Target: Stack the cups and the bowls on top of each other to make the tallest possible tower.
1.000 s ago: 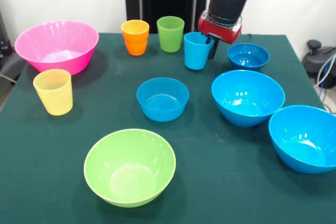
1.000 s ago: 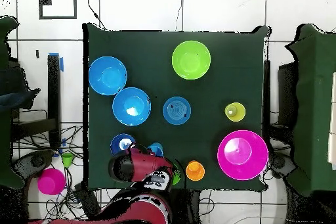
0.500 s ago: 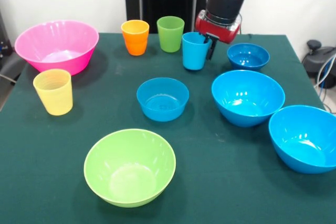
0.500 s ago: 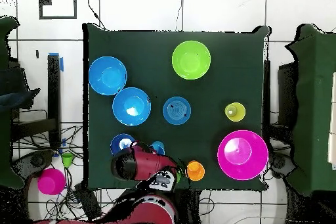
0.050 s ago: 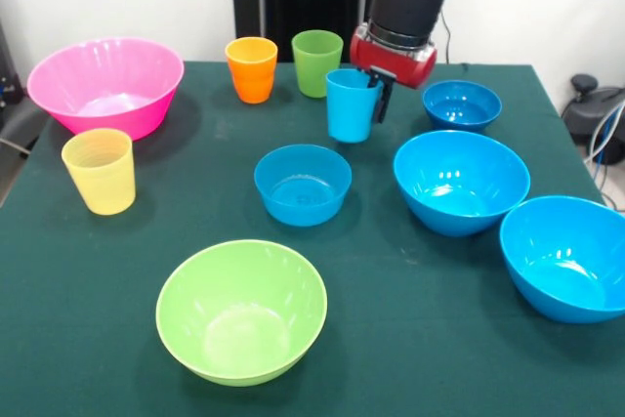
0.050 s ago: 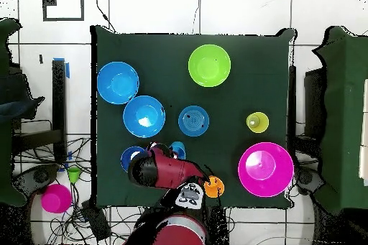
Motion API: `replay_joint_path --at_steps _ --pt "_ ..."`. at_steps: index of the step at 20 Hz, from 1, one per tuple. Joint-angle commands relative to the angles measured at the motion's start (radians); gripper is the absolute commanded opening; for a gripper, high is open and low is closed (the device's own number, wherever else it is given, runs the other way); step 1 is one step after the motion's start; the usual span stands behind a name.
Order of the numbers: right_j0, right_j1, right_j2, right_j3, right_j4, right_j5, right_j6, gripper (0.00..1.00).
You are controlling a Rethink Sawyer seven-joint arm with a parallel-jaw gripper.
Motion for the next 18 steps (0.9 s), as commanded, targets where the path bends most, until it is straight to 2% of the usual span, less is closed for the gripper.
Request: replay_joint_path --at_steps 1,5,10,13,18 --pt "-0.018 -0.013 0.120 -0.162 -0.017 0.178 0.014 0.00" --pt "-0.019 -0.008 0.136 -0.190 0.006 0.299 0.025 0.00" --pt "-0.003 -0.004 0.121 -0.250 0.005 0.400 0.031 0.00" --pt "-0.002 -0.008 0.118 -0.275 -0.003 0.439 0.030 0.00" --pt "0.002 0.002 0.103 -0.312 -0.030 0.448 0.020 0.00"
